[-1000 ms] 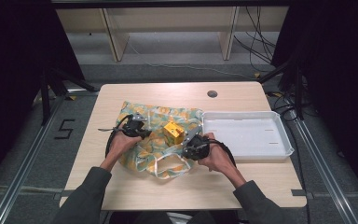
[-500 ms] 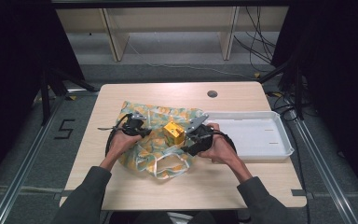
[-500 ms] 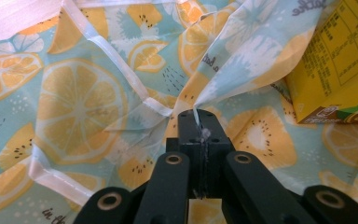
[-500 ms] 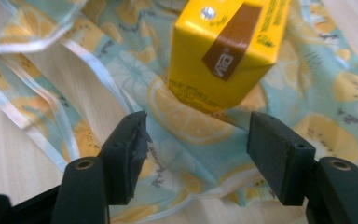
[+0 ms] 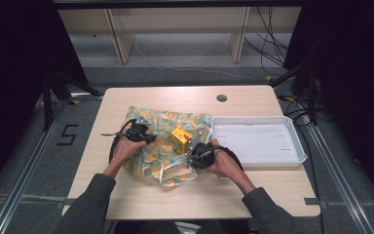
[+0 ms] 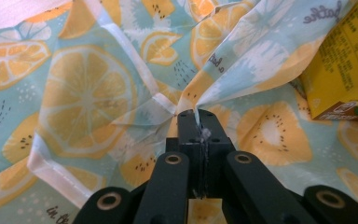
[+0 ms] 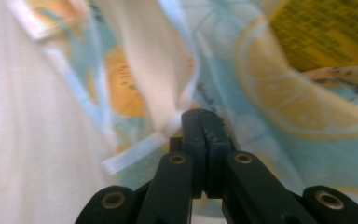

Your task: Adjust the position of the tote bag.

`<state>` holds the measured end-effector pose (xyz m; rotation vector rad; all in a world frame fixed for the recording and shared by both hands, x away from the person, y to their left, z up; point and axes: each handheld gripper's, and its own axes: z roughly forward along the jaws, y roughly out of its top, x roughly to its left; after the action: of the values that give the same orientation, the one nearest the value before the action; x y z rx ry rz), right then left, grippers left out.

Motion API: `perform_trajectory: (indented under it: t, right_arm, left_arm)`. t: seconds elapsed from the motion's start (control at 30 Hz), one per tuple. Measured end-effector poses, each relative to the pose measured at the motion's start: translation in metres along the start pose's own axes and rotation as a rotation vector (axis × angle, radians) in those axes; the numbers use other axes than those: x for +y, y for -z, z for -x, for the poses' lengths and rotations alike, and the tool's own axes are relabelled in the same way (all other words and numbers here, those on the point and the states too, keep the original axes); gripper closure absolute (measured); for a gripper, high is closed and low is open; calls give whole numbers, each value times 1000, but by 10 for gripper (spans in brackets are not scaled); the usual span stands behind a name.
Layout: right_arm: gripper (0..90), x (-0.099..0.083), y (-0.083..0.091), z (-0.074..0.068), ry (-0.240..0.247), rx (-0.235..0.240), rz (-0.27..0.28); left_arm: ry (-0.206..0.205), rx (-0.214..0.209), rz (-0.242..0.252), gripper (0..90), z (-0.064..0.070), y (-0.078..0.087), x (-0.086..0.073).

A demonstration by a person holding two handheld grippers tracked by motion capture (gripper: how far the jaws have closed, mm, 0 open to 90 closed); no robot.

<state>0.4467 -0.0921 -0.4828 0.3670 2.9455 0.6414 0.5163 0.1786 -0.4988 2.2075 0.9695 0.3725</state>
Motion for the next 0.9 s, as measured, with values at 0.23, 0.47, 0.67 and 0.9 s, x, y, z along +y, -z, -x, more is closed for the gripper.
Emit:
perform_trajectory:
  t: [0.23, 0.47, 0.67, 0.9]
  right_arm:
    - [758, 6, 32, -14, 53, -26, 171]
    - [555, 36, 17, -20, 92, -57, 256]
    - [533, 54, -7, -19, 130, -68, 220]
    - [900, 48, -9, -22, 146, -51, 105]
  left_arm:
    - [3, 3, 0, 889, -2, 0, 0]
    - [11, -4, -14, 888, -5, -1, -1]
    - [5, -2, -19, 887, -8, -1, -2]
    - [30, -3, -1, 886, -10, 1, -3]
